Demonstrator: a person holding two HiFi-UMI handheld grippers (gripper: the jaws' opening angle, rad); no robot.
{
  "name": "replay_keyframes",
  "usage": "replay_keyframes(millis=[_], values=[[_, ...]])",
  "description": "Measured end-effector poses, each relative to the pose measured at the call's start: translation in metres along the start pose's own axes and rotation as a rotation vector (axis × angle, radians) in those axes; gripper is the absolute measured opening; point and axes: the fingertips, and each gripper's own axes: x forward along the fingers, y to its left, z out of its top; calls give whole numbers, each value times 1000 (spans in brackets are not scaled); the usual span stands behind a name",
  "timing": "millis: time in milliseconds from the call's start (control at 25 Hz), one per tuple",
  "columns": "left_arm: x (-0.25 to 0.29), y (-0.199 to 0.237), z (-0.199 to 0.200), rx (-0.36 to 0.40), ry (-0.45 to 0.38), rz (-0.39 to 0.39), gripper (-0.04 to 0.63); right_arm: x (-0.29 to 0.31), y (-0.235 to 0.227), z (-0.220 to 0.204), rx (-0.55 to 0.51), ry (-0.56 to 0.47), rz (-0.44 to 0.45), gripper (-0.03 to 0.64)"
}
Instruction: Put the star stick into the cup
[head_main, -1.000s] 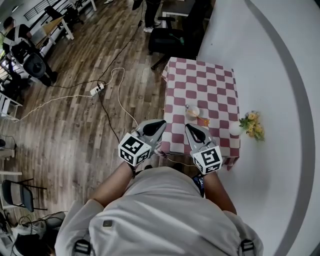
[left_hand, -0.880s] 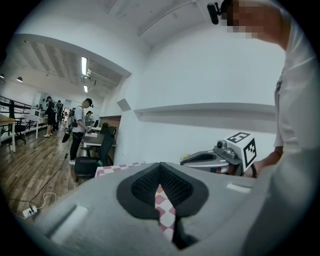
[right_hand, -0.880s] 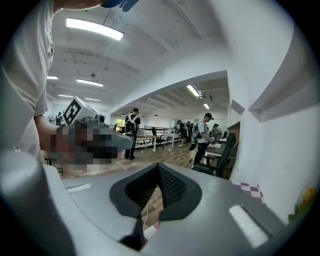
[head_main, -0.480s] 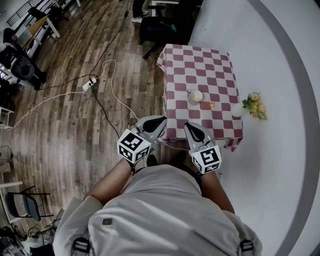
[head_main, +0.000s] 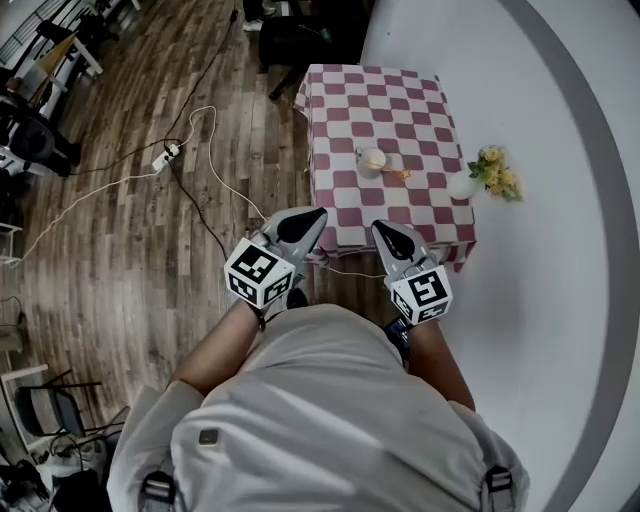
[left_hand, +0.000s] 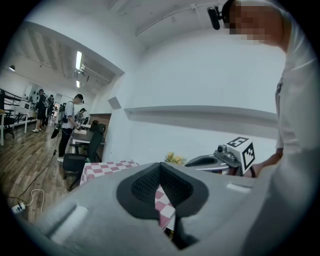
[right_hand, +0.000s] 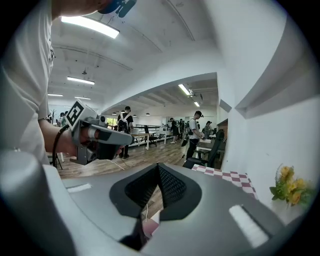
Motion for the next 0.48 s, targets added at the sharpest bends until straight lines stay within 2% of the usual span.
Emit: replay_keyframes(millis=[160,480], values=[[8,-17,3,4,-15,40,5,-26,-14,-3,1,-7,22,9],[17,-68,-10,18,7,117,5,-86,-36,-21,18,-19,62,9]])
